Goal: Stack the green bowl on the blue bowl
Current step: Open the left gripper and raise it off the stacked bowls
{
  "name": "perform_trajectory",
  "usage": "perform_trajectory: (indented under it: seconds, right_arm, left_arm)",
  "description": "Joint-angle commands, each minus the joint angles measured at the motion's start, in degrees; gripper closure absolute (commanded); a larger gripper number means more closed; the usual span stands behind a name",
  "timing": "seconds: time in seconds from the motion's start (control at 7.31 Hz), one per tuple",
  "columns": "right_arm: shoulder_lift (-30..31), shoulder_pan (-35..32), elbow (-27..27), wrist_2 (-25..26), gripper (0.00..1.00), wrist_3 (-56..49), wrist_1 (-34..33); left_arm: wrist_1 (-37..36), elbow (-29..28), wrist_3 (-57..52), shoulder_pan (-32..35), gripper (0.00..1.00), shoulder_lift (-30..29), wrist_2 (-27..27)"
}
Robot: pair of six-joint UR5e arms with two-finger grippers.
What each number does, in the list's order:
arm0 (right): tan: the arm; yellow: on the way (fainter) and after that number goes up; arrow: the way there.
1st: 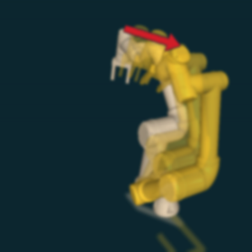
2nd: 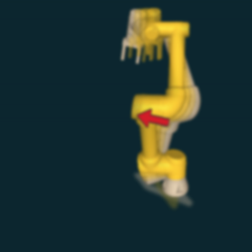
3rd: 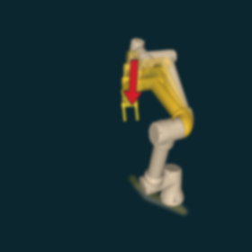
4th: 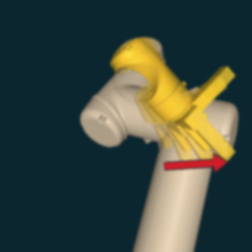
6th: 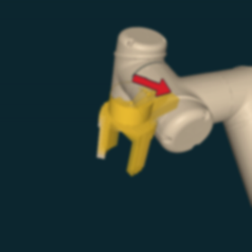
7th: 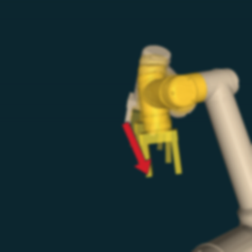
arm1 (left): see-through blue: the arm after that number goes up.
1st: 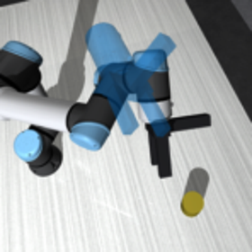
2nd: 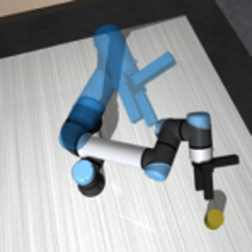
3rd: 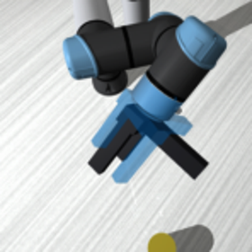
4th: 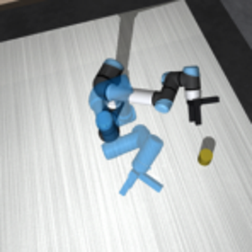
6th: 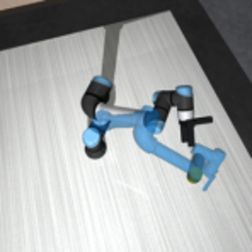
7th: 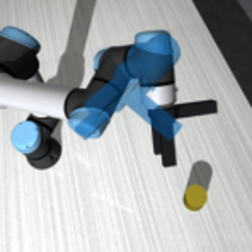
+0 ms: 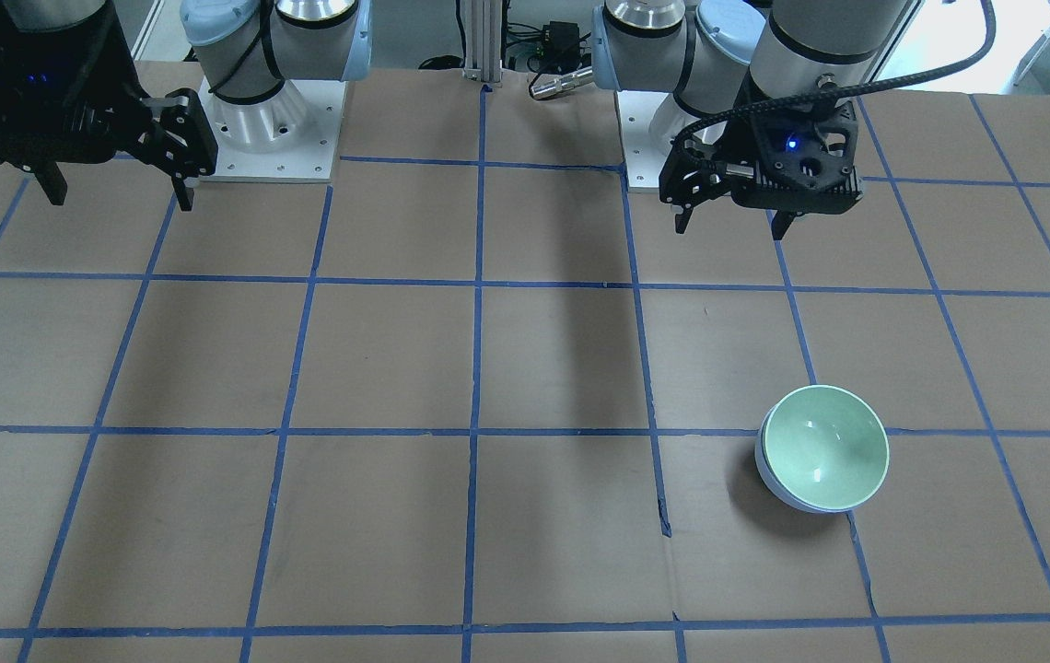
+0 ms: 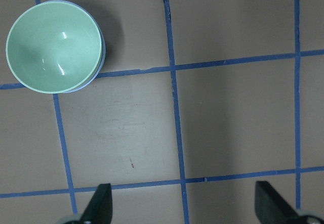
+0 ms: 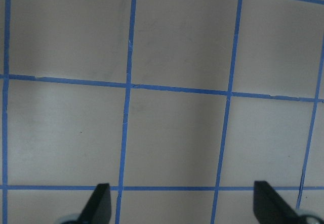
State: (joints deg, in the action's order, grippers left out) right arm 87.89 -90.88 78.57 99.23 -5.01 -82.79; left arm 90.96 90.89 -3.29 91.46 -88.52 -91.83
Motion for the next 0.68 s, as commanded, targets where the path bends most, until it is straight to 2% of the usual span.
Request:
perform_trajectory:
  seconds: [0.0, 0.55]
  right_arm:
    - [0.0, 0.0, 0.0, 0.0, 0.00, 0.0, 0.0]
    - [0.0, 0.0, 0.0, 0.0, 0.00, 0.0, 0.0]
  left_arm:
    - [0.0, -0.1, -0.1, -0.3, 0.00, 0.1, 0.3]
    - [0.1, -0.2, -0.1, -0.8, 0.00, 0.3, 0.4]
